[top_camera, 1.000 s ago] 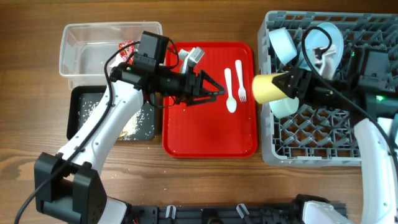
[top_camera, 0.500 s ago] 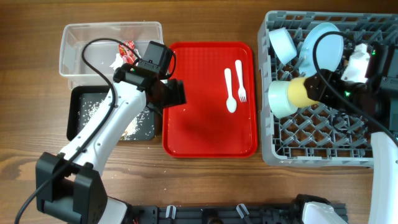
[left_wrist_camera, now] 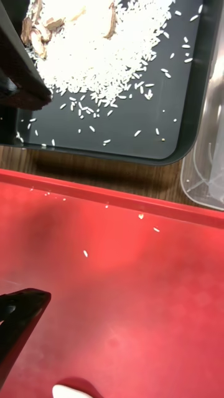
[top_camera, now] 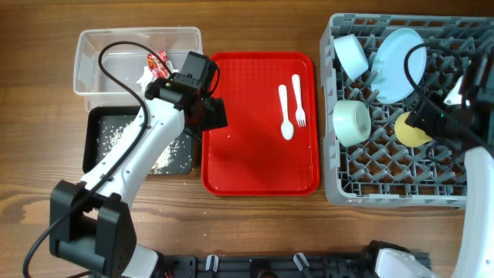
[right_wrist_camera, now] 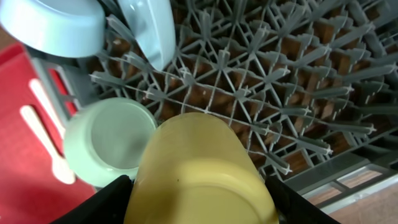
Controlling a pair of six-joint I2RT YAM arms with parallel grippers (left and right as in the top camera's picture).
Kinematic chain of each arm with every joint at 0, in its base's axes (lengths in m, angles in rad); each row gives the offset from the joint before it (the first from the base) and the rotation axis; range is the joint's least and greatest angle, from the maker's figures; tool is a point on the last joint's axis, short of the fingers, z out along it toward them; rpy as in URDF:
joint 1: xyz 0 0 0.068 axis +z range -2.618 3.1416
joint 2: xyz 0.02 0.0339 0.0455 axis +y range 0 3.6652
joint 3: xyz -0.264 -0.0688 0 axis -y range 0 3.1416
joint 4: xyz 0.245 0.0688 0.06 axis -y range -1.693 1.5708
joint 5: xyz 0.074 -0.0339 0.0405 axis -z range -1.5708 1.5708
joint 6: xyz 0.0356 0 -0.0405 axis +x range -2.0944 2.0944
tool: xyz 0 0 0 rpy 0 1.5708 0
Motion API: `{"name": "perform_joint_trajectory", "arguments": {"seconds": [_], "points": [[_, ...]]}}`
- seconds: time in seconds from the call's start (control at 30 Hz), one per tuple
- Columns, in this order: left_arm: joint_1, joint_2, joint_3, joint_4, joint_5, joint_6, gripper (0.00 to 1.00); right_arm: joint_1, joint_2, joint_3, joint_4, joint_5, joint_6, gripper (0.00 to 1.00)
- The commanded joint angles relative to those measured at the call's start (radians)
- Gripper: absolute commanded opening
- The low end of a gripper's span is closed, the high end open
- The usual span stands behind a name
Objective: Sort waste into correct bins and load items into the dishwasher rack
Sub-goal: 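Carry the cup right and set it in the rack with the right gripper, then move the right gripper to the white fork and grasp it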
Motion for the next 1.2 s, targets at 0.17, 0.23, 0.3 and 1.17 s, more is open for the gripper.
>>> {"name": "perform_joint_trajectory", "arguments": {"seconds": [0.17,0.23,0.3,1.17], "points": [[-0.002,0.013,-0.002,0.006,-0.021,0.004,0.95,-0.006,0.149,0.02,-0.003,0.032,0.021,0.58],[-0.002,0.013,-0.002,0.006,-0.021,0.004,0.95,-0.01,0.178,0.02,0.0,0.032,0.021,0.58],[-0.002,0.013,-0.002,0.006,-0.021,0.004,0.95,-0.014,0.2,0.02,0.004,0.032,0.021,0.58],[-0.002,0.013,-0.002,0.006,-0.02,0.001,0.97,-0.016,0.389,0.018,0.107,0.035,0.045,0.88]]}}
